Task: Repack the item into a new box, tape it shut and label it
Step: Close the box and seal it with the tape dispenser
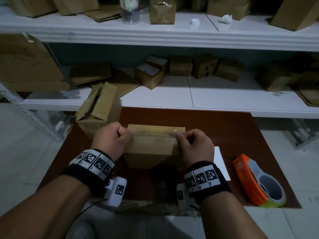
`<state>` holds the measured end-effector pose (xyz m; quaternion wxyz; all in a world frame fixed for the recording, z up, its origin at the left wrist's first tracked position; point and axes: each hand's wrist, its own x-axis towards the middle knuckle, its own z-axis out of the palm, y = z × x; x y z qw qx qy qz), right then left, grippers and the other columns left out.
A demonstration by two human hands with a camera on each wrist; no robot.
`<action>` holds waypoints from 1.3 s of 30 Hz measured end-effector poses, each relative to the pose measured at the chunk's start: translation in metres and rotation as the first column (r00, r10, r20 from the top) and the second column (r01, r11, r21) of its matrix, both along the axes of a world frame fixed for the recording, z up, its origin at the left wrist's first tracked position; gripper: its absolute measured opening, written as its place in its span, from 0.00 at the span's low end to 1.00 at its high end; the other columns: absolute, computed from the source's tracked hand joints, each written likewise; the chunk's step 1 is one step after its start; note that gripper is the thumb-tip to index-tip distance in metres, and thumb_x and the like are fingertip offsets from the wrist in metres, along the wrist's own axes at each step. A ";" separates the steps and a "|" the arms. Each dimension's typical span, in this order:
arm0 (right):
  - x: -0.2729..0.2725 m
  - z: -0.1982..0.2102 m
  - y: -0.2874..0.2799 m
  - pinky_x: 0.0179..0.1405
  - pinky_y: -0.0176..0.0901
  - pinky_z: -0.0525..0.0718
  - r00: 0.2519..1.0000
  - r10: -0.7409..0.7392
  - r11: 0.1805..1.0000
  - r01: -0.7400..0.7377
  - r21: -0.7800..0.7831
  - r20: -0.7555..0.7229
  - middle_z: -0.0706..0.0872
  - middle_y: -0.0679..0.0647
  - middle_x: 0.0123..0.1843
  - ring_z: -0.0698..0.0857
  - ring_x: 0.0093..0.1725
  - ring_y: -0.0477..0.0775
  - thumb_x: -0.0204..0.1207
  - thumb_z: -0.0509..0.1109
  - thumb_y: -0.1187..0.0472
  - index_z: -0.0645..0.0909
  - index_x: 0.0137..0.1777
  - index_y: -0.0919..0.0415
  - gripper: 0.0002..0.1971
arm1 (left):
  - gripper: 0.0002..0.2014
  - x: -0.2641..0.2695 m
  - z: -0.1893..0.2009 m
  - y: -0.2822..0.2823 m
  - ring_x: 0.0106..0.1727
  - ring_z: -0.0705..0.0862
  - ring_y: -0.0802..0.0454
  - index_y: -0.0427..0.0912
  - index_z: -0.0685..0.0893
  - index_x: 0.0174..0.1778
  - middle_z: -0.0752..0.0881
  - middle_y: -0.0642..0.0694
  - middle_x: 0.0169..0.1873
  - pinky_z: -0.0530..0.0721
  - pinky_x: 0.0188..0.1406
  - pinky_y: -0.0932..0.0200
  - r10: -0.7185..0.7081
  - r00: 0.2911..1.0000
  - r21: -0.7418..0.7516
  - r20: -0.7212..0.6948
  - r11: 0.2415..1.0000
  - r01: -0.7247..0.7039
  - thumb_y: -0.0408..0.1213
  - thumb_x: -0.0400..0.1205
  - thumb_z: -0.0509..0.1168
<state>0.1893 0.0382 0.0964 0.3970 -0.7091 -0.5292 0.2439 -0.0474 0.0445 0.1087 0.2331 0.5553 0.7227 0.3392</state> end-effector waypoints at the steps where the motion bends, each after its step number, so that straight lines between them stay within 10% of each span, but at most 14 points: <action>1: -0.001 0.000 0.000 0.39 0.36 0.83 1.000 -0.001 1.000 0.001 -0.002 0.007 0.83 0.38 0.35 0.83 0.38 0.37 0.77 0.77 0.48 0.78 0.35 0.45 0.13 | 0.15 0.001 -0.001 -0.001 0.40 0.86 0.54 0.40 0.82 0.34 0.90 0.54 0.39 0.84 0.44 0.53 0.005 1.000 0.003 -0.005 1.000 -0.005 0.47 0.80 0.72; 4: -0.004 0.000 0.001 0.33 0.25 0.72 1.000 0.001 1.000 -0.001 -0.011 0.011 0.81 0.36 0.33 0.79 0.36 0.33 0.77 0.77 0.47 0.78 0.35 0.45 0.13 | 0.14 0.001 -0.004 -0.002 0.41 0.86 0.56 0.41 0.83 0.33 0.89 0.57 0.39 0.83 0.44 0.55 0.039 0.999 0.004 0.008 0.999 -0.039 0.46 0.79 0.73; 9: -0.006 -0.002 0.003 0.39 0.34 0.77 0.999 0.007 1.000 -0.006 -0.016 0.042 0.82 0.37 0.36 0.81 0.39 0.39 0.78 0.76 0.45 0.78 0.36 0.45 0.12 | 0.12 0.004 -0.006 -0.001 0.43 0.85 0.61 0.43 0.86 0.32 0.90 0.58 0.39 0.77 0.36 0.64 0.108 0.989 0.003 0.098 0.994 -0.109 0.45 0.78 0.74; 15: -0.008 -0.004 0.001 0.47 0.41 0.84 0.998 -0.017 1.000 0.017 0.000 0.063 0.86 0.41 0.41 0.84 0.44 0.43 0.77 0.76 0.44 0.81 0.38 0.46 0.11 | 0.15 -0.003 -0.017 0.003 0.50 0.87 0.57 0.36 0.85 0.28 0.89 0.56 0.48 0.79 0.54 0.58 0.164 0.945 -0.005 0.283 0.986 -0.169 0.40 0.73 0.80; 21: -0.009 -0.003 0.002 0.44 0.37 0.80 0.999 -0.013 1.000 0.014 -0.017 0.048 0.83 0.40 0.39 0.83 0.42 0.42 0.77 0.77 0.46 0.77 0.36 0.42 0.12 | 0.12 -0.008 -0.031 0.007 0.54 0.90 0.49 0.38 0.88 0.28 0.93 0.48 0.48 0.85 0.59 0.48 0.208 0.750 -0.126 0.628 0.978 -0.166 0.38 0.74 0.79; 25: -0.010 -0.005 0.002 0.40 0.32 0.79 0.999 -0.015 1.000 0.016 -0.013 0.052 0.85 0.42 0.42 0.83 0.43 0.41 0.76 0.77 0.45 0.79 0.38 0.44 0.11 | 0.06 0.004 -0.028 0.003 0.52 0.90 0.45 0.35 0.89 0.42 0.91 0.39 0.53 0.86 0.40 0.56 0.302 0.537 -0.206 0.788 0.951 -0.232 0.31 0.74 0.78; 30: -0.009 -0.006 0.002 0.42 0.34 0.79 0.999 -0.015 1.000 0.016 -0.015 0.049 0.83 0.39 0.40 0.81 0.41 0.40 0.76 0.77 0.45 0.78 0.37 0.43 0.12 | 0.11 0.006 -0.030 -0.003 0.56 0.89 0.40 0.41 0.78 0.46 0.90 0.38 0.51 0.87 0.40 0.48 0.348 0.329 -0.269 0.878 0.927 -0.262 0.29 0.77 0.75; 36: -0.007 -0.005 0.002 0.34 0.25 0.72 1.000 -0.001 1.000 0.001 -0.022 0.016 0.81 0.37 0.36 0.78 0.38 0.33 0.76 0.78 0.46 0.78 0.35 0.43 0.13 | 0.09 0.004 -0.035 -0.002 0.55 0.90 0.39 0.35 0.89 0.56 0.91 0.35 0.52 0.87 0.46 0.49 0.294 0.443 -0.201 0.847 0.949 -0.245 0.30 0.81 0.71; 39: -0.006 -0.004 0.002 0.34 0.25 0.72 1.000 -0.001 0.999 0.001 -0.033 -0.003 0.81 0.36 0.36 0.79 0.38 0.33 0.75 0.78 0.47 0.78 0.35 0.43 0.13 | 0.07 0.002 -0.030 0.003 0.49 0.88 0.45 0.42 0.91 0.52 0.92 0.42 0.51 0.80 0.49 0.56 0.260 0.852 -0.230 0.454 0.958 -0.170 0.32 0.84 0.67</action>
